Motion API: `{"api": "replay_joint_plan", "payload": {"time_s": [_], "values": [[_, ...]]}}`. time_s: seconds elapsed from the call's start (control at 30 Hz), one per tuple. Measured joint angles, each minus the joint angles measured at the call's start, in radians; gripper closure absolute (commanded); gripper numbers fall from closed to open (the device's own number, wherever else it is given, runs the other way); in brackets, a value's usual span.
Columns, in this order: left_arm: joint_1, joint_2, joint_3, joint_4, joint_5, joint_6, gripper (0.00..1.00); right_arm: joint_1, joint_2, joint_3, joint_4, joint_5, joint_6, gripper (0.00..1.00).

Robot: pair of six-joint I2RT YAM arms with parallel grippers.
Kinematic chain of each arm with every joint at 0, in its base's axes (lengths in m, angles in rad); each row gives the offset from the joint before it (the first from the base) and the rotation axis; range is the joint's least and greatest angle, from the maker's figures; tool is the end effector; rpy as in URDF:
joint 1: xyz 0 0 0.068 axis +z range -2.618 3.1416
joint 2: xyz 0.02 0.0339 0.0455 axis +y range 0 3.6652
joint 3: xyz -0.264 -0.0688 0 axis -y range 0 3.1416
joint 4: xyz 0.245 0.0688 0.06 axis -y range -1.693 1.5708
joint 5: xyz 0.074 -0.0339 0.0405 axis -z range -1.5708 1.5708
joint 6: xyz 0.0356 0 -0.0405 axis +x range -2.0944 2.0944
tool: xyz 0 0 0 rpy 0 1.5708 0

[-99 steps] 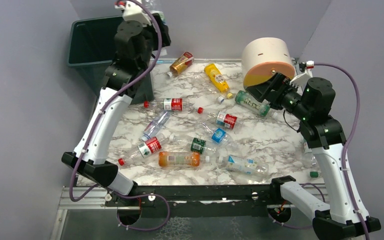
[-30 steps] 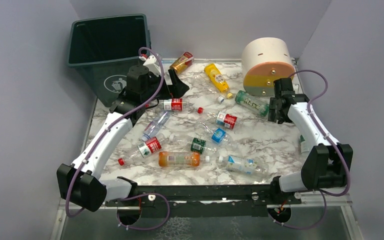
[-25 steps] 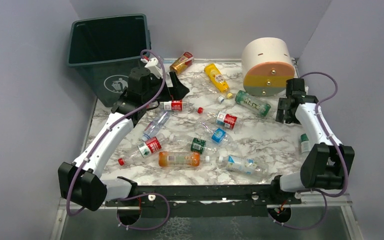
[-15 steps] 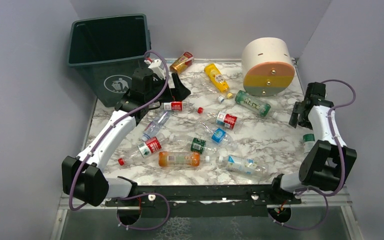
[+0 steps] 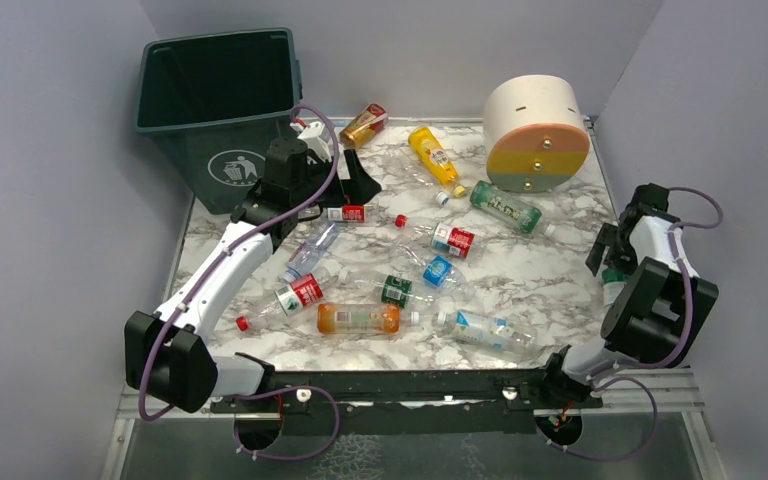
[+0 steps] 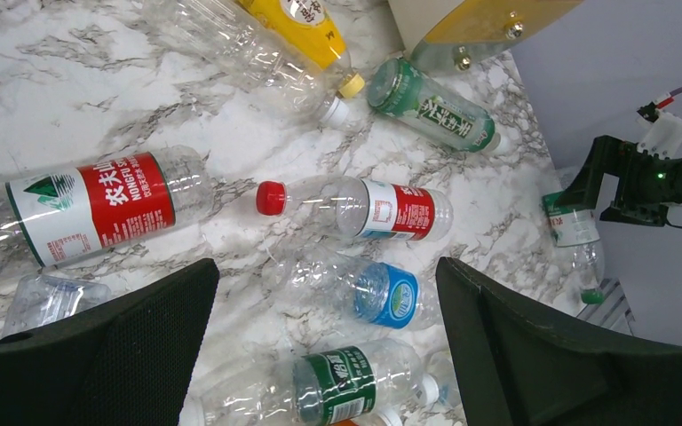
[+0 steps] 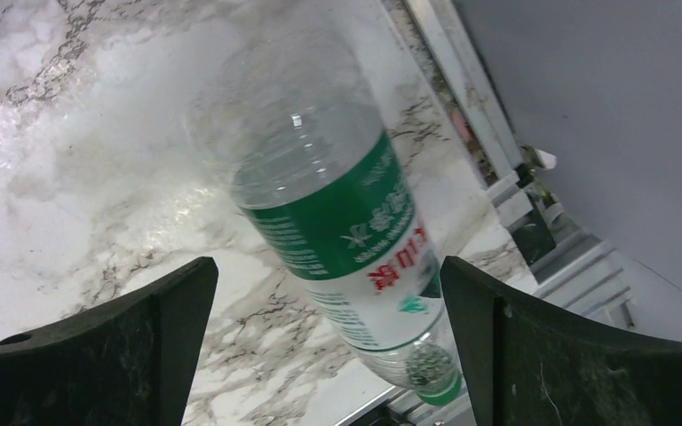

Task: Put the plastic bottles in the bin
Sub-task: Pick up the plastic bottle at the center of the board.

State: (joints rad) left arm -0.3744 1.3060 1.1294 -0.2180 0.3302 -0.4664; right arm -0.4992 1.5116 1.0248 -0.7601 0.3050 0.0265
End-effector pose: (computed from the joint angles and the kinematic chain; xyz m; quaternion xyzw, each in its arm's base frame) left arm 0.2769 -0.1212 0.3429 0.0533 0.8240 -0.3482 0.4438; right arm 0.2437 -0.1450 0.2131 0.2771 0.9356 -0.1831 0.1198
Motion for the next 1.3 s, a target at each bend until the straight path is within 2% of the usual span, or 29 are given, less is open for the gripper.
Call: {"api": "replay_joint_plan", "payload": {"time_s": [0.43,0.53,0.7,0.9,1.13,1.3], "values": [[0.0,0.0,-0.008,0.006,0.0,0.0,0.01,0.004,0.065,-0.04,0.034,-0.132,0.008,0.23],[0.0,0.0,-0.008,0.006,0.0,0.0,0.01,0.034,0.07,-0.038,0.032,-0.143,0.011,0.3],[0.0,-0.001,-0.008,-0.002,-0.001,0.001,0.01,0.152,0.1,0.001,0.022,-0.154,0.028,0.42],[0.0,-0.01,-0.008,-0.017,-0.005,0.004,0.01,0.198,0.055,0.0,0.024,-0.262,0.053,0.43],[0.0,-0.01,-0.006,-0.051,-0.025,0.014,0.02,0.206,-0.152,-0.01,0.044,-0.439,0.102,0.45],[-0.001,-0.03,-0.051,-0.045,-0.026,-0.001,0.02,0.263,-0.268,-0.072,0.15,-0.608,0.204,0.45]]}}
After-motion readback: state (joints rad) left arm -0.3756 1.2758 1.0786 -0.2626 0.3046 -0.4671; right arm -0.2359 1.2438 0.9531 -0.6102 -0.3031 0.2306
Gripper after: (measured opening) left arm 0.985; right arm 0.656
